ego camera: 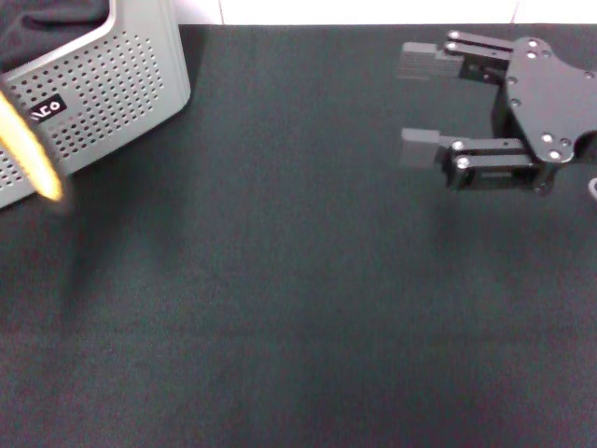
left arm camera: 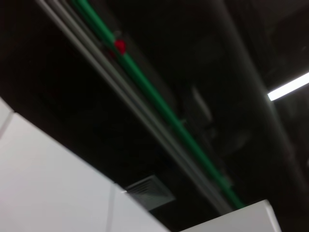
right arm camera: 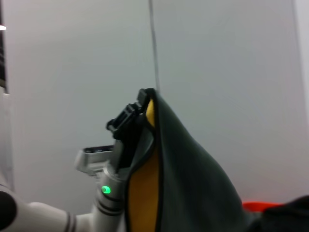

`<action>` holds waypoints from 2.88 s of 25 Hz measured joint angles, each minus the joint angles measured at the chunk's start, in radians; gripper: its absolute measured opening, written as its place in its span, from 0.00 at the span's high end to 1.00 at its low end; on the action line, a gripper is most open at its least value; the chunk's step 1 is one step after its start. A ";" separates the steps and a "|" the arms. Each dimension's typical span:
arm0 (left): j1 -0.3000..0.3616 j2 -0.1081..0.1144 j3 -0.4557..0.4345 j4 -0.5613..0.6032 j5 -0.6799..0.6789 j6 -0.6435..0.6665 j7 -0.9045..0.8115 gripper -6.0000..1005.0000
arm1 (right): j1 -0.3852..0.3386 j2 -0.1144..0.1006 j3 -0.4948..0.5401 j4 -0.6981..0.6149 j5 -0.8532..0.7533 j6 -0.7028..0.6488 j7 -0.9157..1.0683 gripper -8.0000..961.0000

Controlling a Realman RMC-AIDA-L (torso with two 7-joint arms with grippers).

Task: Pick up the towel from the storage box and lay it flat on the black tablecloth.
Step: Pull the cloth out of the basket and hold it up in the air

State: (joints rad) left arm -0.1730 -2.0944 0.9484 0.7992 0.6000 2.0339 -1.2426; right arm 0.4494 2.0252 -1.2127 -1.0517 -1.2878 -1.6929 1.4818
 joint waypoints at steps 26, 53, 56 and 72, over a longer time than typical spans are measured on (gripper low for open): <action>-0.147 -0.009 0.663 -0.246 -0.324 -0.007 0.585 0.98 | 0.039 0.003 -0.216 0.016 0.198 0.018 -0.096 0.27; -0.240 -0.012 0.928 -0.286 -0.515 -0.095 0.871 0.98 | 0.044 0.001 -0.331 0.130 0.423 0.290 -0.231 0.28; -0.242 -0.010 0.925 -0.284 -0.524 -0.095 0.874 0.98 | 0.025 0.000 -0.338 0.134 0.415 0.281 -0.231 0.29; -0.240 -0.007 0.908 -0.265 -0.542 -0.095 0.879 0.98 | -0.016 0.000 -0.394 0.154 0.364 0.228 -0.223 0.33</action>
State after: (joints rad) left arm -0.4126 -2.1014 1.8565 0.5339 0.0581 1.9390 -0.3633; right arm 0.4331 2.0248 -1.6067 -0.8973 -0.9235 -1.4649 1.2585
